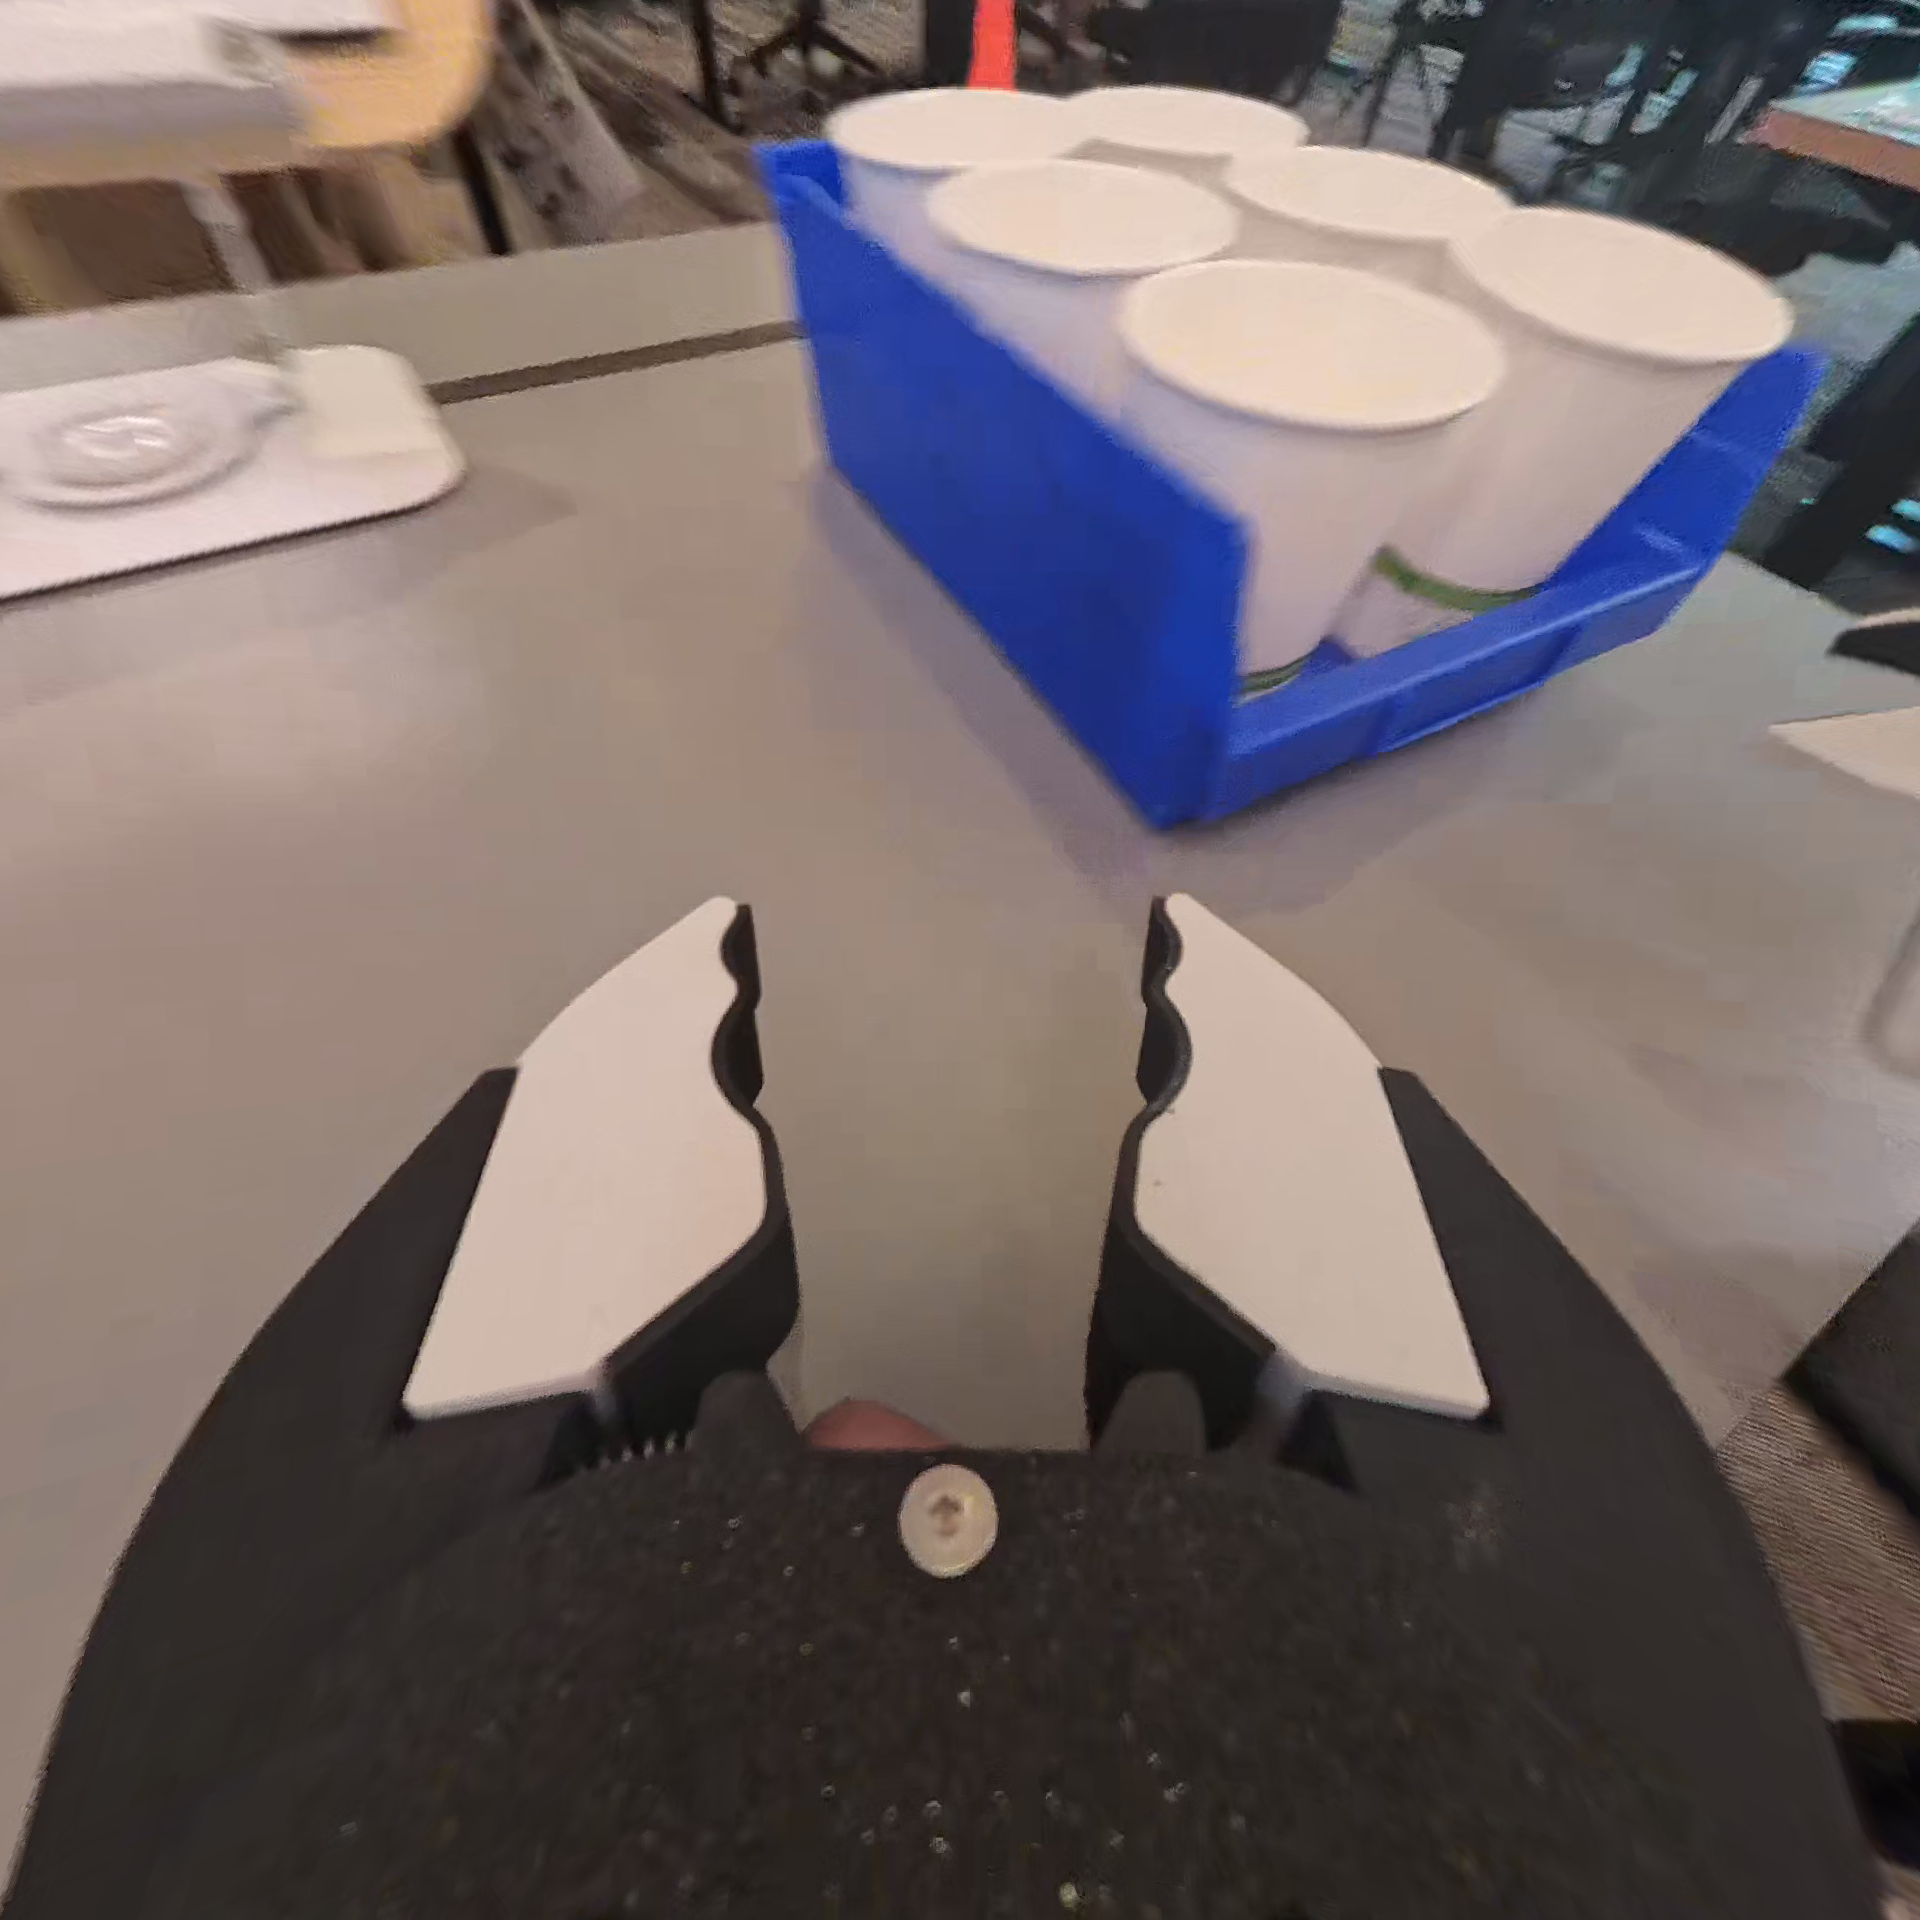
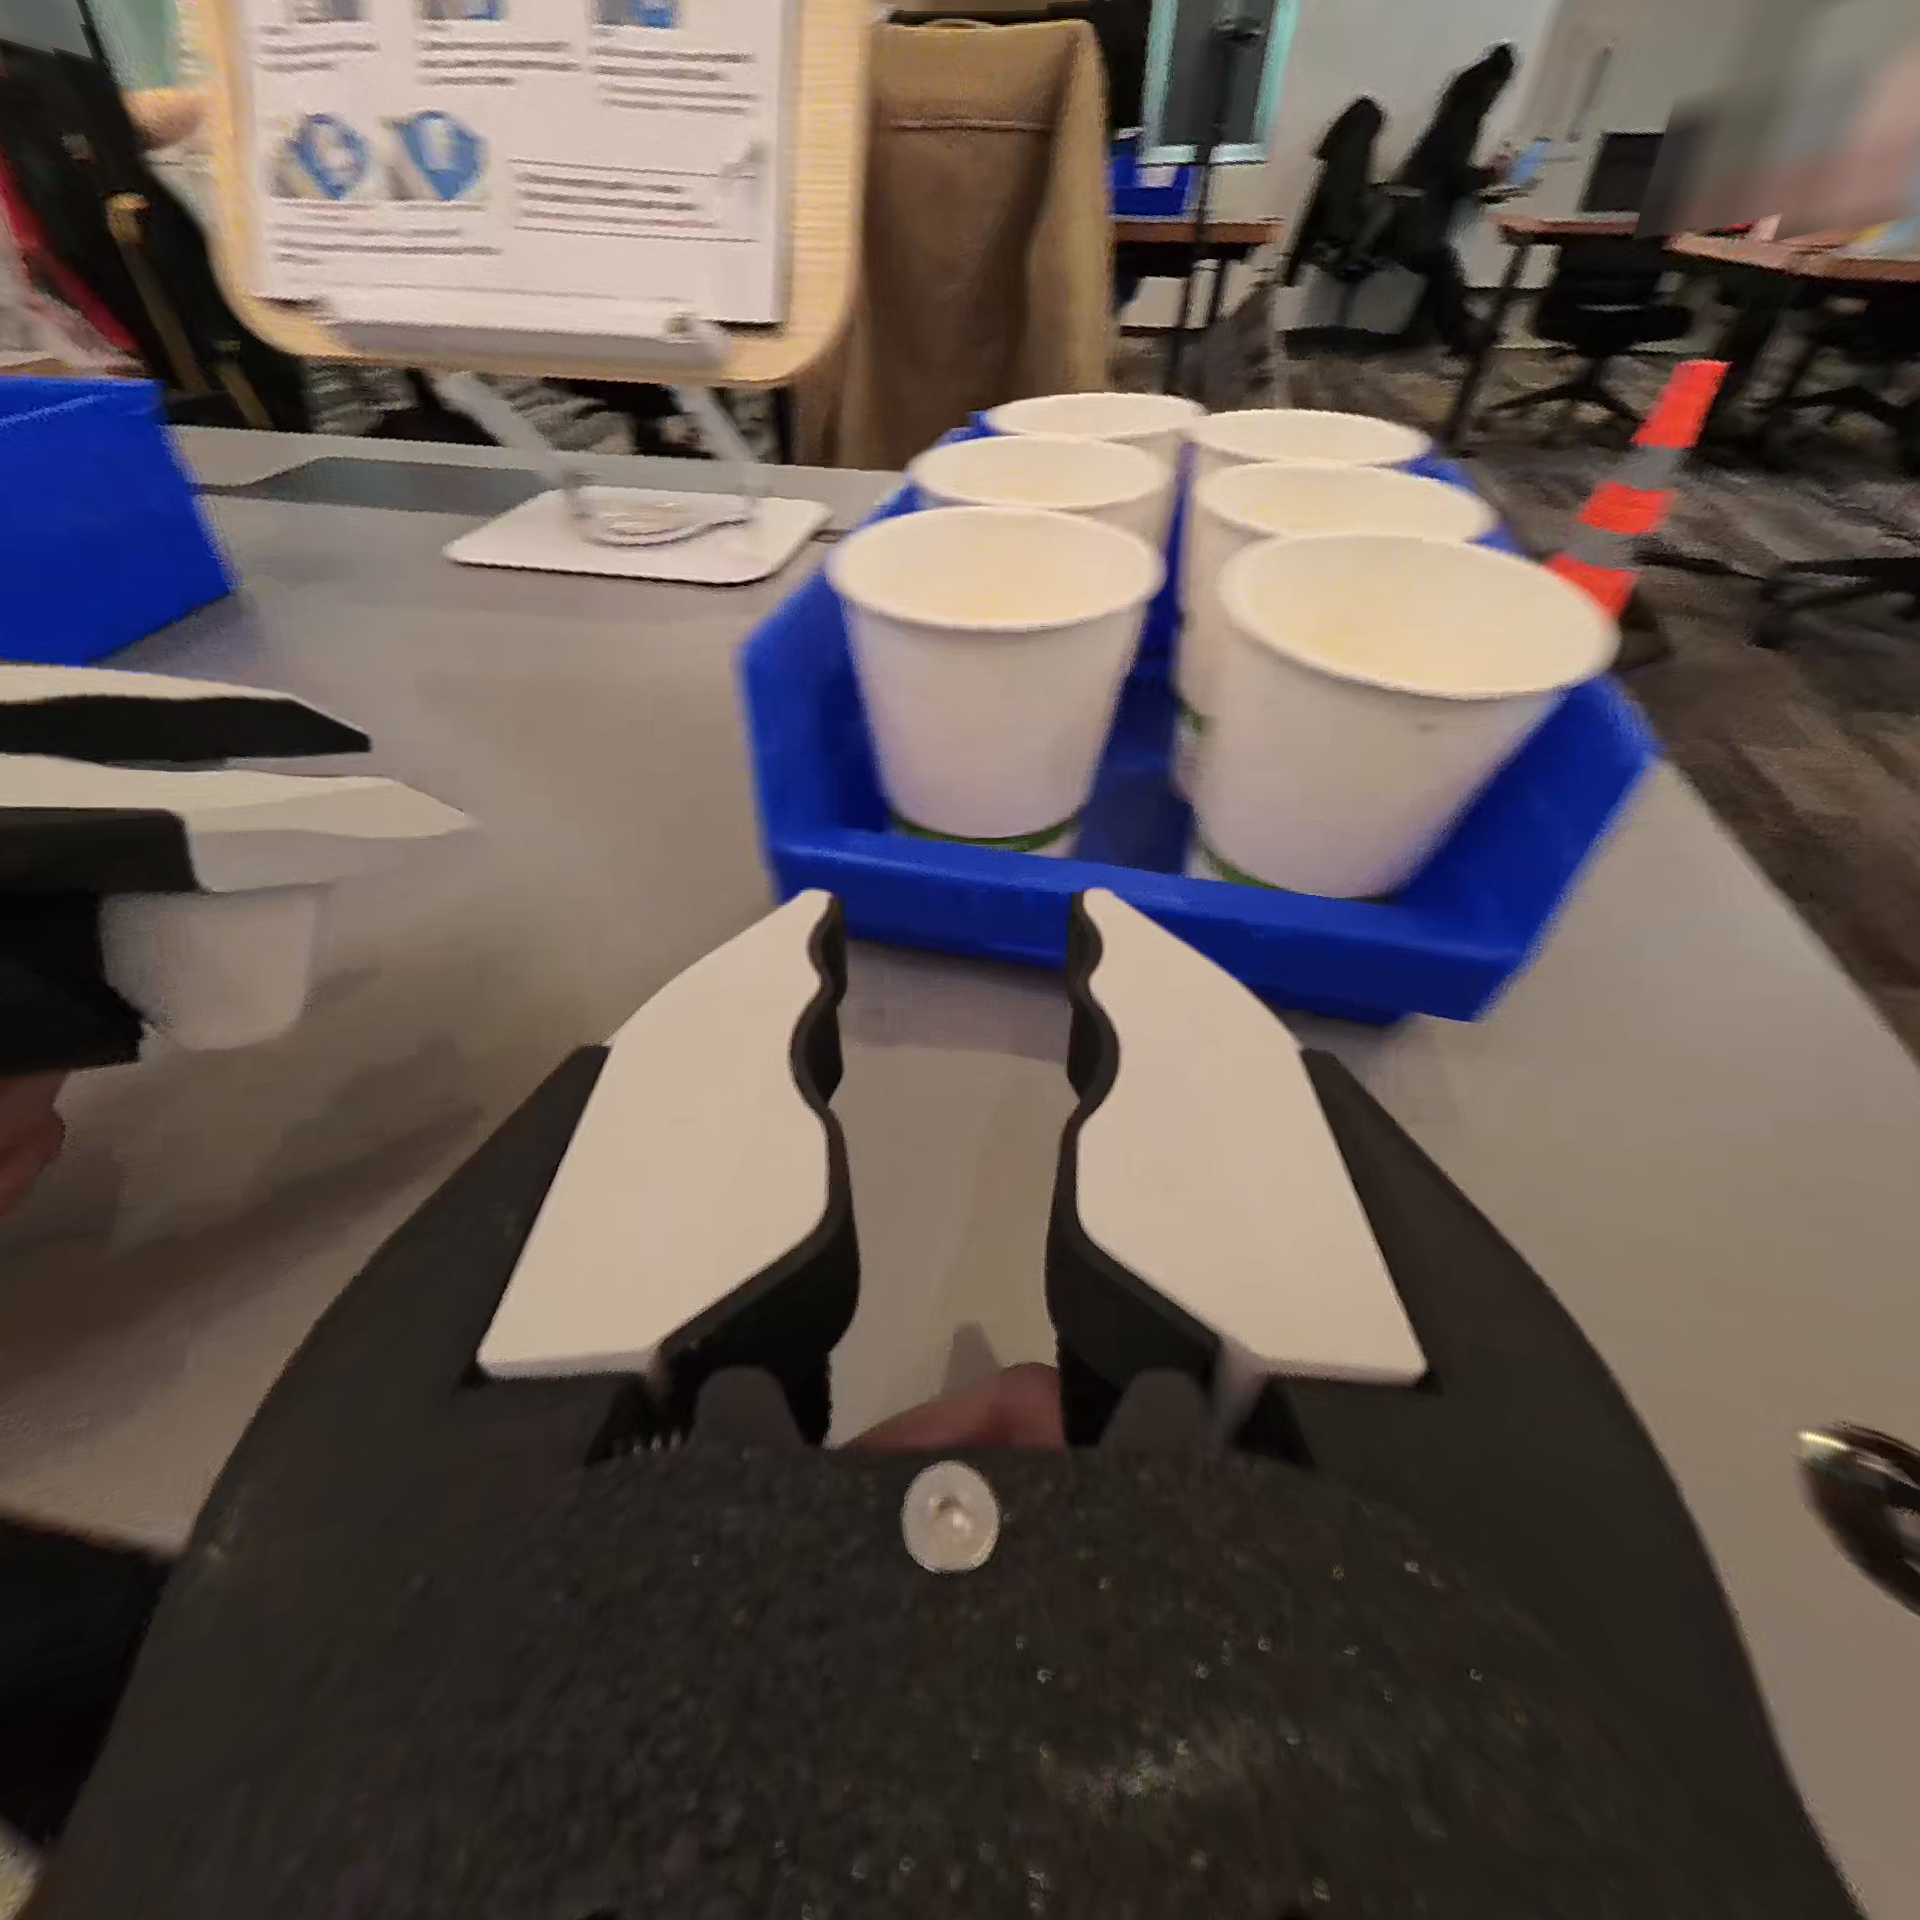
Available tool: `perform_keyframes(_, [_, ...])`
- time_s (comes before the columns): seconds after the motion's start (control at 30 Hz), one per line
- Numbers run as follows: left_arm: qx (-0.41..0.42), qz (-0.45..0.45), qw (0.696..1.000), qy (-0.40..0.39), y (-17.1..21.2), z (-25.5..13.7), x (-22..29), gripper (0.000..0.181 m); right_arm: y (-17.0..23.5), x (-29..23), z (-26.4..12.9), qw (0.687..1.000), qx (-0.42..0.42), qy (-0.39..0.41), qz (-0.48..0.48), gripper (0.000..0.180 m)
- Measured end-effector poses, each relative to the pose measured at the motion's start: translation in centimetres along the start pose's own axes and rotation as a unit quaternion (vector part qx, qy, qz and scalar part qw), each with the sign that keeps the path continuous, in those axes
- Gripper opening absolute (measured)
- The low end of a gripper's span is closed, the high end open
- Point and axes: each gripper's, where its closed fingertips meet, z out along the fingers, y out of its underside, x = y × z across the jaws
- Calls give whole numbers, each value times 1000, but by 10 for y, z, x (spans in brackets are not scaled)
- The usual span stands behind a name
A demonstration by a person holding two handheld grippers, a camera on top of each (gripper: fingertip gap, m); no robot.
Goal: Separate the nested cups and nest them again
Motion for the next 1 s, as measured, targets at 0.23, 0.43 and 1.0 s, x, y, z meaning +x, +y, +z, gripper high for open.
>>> perform_keyframes(0.23, [-14, -32, 999, -17, -32, 92, 54, 62, 12, 75, 3, 996, -25, 62, 57, 41])
perform_keyframes(0.43, [-16, -35, 998, -57, -34, 112, 40, 53, 18, 118, 45, 991, -66, 68, 98, 38])
perform_keyframes(1.0, [-3, -49, 994, -95, -40, 112, 33, 7, 21, 144, 78, 987, -82, 110, 84, 31])
